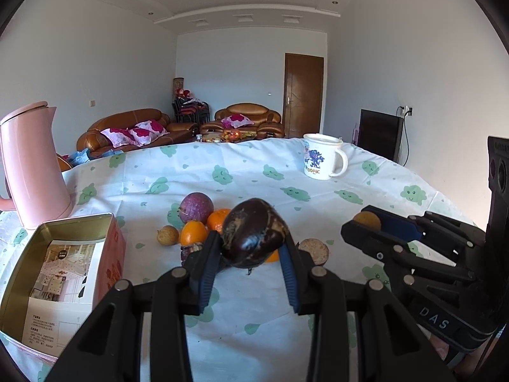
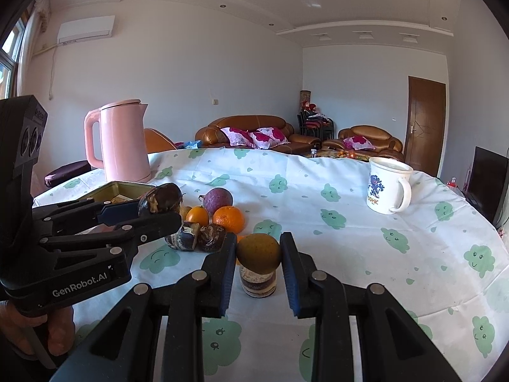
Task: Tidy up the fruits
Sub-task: 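Lift the yellow fruit with the right tool while the left tool carries the dark fruit toward the tin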
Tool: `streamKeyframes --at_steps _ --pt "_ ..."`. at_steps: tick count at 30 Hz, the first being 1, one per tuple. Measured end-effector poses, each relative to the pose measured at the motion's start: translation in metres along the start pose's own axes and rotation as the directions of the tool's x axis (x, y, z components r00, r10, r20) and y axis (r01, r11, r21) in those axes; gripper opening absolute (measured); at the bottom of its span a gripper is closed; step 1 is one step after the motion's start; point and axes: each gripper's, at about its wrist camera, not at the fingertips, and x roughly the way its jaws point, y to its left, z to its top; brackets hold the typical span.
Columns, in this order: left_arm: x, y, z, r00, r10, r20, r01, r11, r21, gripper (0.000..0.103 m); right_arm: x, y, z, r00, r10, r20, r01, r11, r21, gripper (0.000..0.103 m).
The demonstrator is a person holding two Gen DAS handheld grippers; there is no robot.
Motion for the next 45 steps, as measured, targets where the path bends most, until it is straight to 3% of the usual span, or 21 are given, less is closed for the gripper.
streamKeyframes --at_steps 16,45 --pt "-0.009 0.009 0.004 0.999 0.026 0.033 -0.025 1.000 -0.016 0.038 0.002 0.006 0.011 1.000 0.010 0.022 -0.009 1.000 -0.029 0.029" --pt "-0.018 0.045 0.001 0.992 0.124 0.022 -0.122 0.990 -0.069 0.038 0.026 0.041 0.042 0.997 0.079 0.026 -0.075 0.991 -0.112 0.029"
